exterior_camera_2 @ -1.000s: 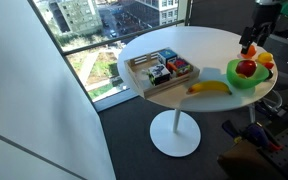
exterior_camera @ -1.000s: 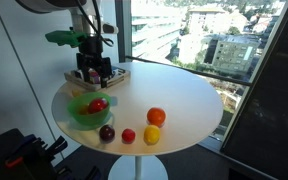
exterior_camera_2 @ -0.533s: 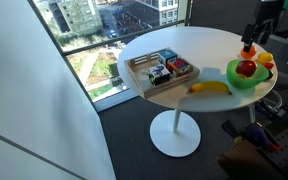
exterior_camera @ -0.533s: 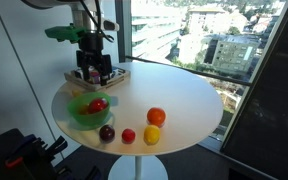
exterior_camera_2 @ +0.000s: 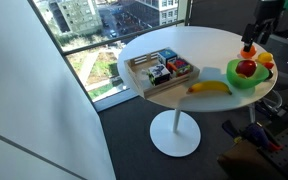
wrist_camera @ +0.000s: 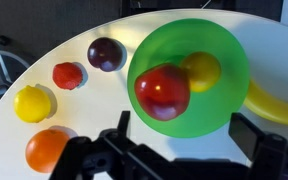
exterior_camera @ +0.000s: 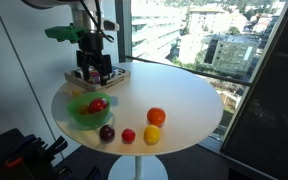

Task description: Put the red apple in the green bowl

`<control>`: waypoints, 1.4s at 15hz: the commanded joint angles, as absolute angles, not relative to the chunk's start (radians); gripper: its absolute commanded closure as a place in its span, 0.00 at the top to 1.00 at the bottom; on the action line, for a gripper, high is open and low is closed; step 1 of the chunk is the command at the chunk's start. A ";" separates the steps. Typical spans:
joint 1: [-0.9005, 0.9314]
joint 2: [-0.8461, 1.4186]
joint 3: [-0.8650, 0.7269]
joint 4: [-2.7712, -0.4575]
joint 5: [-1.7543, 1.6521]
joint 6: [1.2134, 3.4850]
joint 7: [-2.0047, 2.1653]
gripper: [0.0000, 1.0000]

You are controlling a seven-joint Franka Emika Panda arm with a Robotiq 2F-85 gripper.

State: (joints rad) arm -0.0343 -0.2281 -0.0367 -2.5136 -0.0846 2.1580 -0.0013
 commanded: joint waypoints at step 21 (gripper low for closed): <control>-0.019 -0.432 -0.027 -2.410 -0.009 1.862 -0.011 1.00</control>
State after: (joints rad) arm -0.0209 -0.3954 -0.0326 -2.4469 -0.0114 1.9560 -0.0051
